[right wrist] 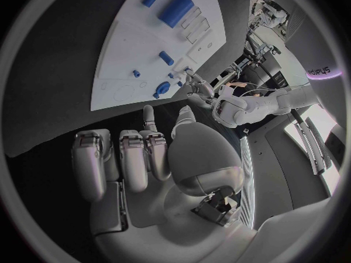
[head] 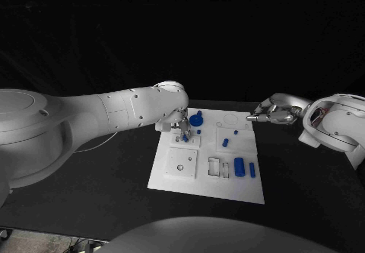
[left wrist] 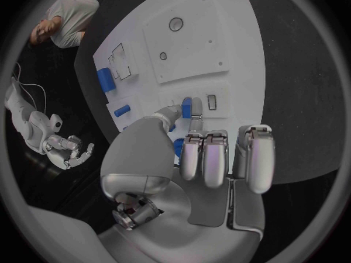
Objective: Assemble the parts on the task board
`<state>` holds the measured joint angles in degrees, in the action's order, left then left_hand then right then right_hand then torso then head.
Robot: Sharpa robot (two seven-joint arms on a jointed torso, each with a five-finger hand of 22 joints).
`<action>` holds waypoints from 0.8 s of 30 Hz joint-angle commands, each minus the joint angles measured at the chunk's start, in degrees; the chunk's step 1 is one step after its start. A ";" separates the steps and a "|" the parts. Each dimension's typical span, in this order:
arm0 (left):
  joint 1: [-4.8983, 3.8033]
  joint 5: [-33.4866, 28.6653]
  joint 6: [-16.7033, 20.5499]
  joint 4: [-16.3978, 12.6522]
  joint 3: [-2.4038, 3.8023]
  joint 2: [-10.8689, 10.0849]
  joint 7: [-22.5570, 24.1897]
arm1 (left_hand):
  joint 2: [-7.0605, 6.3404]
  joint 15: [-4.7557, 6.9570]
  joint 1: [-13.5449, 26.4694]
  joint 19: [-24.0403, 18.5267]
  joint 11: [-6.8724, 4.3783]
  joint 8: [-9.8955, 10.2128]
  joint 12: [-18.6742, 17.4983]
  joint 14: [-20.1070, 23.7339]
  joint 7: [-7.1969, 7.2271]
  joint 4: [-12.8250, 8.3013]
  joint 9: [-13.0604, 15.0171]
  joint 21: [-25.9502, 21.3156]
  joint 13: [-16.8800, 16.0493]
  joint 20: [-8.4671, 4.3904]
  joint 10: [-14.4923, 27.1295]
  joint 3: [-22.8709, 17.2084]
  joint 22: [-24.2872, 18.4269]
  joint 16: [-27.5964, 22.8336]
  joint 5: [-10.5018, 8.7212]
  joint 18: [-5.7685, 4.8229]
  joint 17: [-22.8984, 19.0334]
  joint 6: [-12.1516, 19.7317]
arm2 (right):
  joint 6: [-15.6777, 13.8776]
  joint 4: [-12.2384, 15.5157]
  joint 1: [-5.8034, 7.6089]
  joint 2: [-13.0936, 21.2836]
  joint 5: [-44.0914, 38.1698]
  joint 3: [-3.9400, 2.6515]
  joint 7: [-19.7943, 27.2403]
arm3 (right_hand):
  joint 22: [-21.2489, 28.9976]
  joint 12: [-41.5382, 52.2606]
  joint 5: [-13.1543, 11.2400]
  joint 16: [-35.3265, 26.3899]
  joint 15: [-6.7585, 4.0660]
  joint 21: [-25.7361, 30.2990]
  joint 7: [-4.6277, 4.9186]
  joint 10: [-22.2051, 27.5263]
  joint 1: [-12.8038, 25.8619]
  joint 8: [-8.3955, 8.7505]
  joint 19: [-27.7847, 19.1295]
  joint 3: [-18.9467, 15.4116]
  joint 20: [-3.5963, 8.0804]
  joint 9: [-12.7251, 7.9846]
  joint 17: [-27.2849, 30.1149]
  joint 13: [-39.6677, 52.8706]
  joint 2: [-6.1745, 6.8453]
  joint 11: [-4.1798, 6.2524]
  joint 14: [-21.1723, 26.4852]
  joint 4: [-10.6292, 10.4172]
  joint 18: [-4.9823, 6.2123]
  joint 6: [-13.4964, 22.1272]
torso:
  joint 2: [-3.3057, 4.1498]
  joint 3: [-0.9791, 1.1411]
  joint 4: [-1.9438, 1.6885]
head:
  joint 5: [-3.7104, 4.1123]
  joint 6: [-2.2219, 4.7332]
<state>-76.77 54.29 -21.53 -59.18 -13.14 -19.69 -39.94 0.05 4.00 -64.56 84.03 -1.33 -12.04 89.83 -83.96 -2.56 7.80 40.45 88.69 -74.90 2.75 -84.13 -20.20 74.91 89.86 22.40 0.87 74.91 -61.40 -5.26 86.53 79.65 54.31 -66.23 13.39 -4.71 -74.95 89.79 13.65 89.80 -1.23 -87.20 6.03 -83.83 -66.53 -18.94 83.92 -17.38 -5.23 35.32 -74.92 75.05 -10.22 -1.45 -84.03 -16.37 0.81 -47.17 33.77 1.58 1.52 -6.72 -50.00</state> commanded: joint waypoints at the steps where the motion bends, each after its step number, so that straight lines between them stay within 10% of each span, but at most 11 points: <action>1: 0.01 -0.01 -1.01 -0.25 0.02 -0.03 0.02 | 0.08 0.08 0.07 4.52 -0.05 0.29 0.17 -6.04 -0.10 0.00 0.07 -0.33 -15.10 -0.43 -5.87 -0.43 12.93 0.14 0.38 -0.25 15.09 0.18 | 0.95 0.01 -0.05 -0.01 -0.22 0.01 -0.24 | -13.61 0.21 0.31 0.20 0.16 0.30 -0.08 -6.17 -0.58 0.32 2.62 -0.28 -0.25 -0.06 -15.08 14.95 -0.02 -0.04 -5.97 0.12 0.28 0.53 | 0.01 0.01 -0.01 | -0.05 0.00; 24: 0.10 0.31 -0.41 -0.13 0.01 0.09 0.43 | 0.05 0.07 0.05 4.47 -0.05 0.31 0.17 -6.04 -0.10 -0.13 0.12 -0.39 -15.10 -0.41 -5.87 -0.62 12.86 0.14 0.42 -0.23 15.09 0.08 | 1.60 -0.09 -0.11 -0.16 -0.22 0.01 -0.60 | -13.57 0.21 0.35 0.20 0.15 0.40 -0.07 -6.17 -0.80 0.47 2.52 -0.31 -0.24 -0.12 -15.08 14.95 -0.03 -0.03 -5.97 0.15 0.31 0.63 | 0.03 0.00 0.05 | -0.15 0.00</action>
<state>-76.70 54.15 -21.65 -59.27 -13.15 -19.77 -39.89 -0.02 4.00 -64.48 84.03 -1.33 -11.92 89.83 -83.96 -2.66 7.57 40.50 88.61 -74.90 2.75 -84.13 -20.43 74.91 89.86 22.62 0.87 74.93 -61.31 -4.67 86.44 79.58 54.18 -66.23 13.39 -5.05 -74.93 89.79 13.65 89.80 -1.23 -87.20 5.83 -83.84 -66.53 -18.71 83.92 -17.38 -5.23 35.27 -74.91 75.07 -10.23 -1.45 -84.03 -16.37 0.80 -46.96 33.79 1.57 1.57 -6.94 -50.00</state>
